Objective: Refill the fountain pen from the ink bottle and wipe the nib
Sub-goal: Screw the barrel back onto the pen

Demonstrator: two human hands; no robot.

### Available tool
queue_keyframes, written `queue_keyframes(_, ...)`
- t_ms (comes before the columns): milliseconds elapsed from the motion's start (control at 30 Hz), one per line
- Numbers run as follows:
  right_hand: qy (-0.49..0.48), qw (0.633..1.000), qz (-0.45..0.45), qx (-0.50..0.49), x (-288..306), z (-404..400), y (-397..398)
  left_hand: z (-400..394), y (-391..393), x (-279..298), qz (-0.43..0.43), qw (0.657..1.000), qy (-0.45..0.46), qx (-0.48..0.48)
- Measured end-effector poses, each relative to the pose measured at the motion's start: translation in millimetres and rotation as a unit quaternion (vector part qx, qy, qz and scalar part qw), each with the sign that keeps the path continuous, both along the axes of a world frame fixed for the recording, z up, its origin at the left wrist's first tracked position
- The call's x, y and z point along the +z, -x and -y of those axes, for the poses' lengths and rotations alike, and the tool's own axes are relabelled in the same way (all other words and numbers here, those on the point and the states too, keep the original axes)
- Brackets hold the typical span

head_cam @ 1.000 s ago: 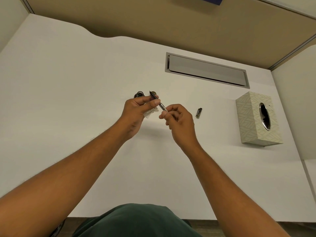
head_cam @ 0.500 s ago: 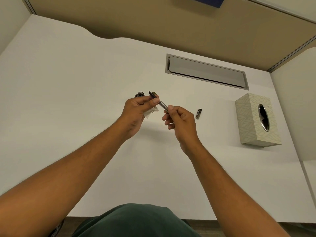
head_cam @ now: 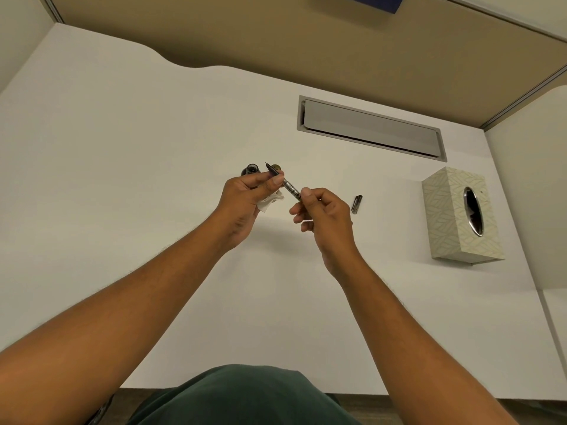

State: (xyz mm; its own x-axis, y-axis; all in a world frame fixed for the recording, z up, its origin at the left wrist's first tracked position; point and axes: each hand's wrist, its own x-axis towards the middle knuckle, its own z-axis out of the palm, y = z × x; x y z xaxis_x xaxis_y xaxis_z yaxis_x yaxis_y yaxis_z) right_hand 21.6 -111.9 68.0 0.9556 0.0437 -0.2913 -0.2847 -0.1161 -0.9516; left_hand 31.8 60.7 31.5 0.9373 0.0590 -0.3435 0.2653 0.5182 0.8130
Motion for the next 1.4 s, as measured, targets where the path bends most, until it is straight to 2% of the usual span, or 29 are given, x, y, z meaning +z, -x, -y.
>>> queue_keyframes(233,0.022,0.999,0.037,-0.012,-5.1,0.2,-0.8,-1.0,1.3,1.2,0.002,1.000,0.002,0.009)
queue_keyframes(467,0.020,1.000,0.010,0.000,-4.8,-1.0,-1.0,-3.0,1.5,4.3,0.009,1.000,0.003,0.010)
queue_keyframes(700,0.037,0.998,0.059,-0.009,-8.2,2.7,-1.9,-2.9,4.5,7.0,0.013,1.000,-0.002,0.022)
queue_keyframes(900,0.026,0.999,0.013,0.014,-8.8,8.4,-1.9,5.6,7.9,7.5,0.018,0.999,-0.014,0.030)
queue_keyframes(1100,0.030,0.998,0.049,0.024,-9.0,27.3,-5.4,18.9,12.6,7.7,0.009,0.998,-0.033,0.052)
queue_keyframes(1400,0.027,0.996,0.025,0.079,-14.4,46.6,-6.5,36.9,24.5,16.4,0.001,0.995,-0.065,0.077)
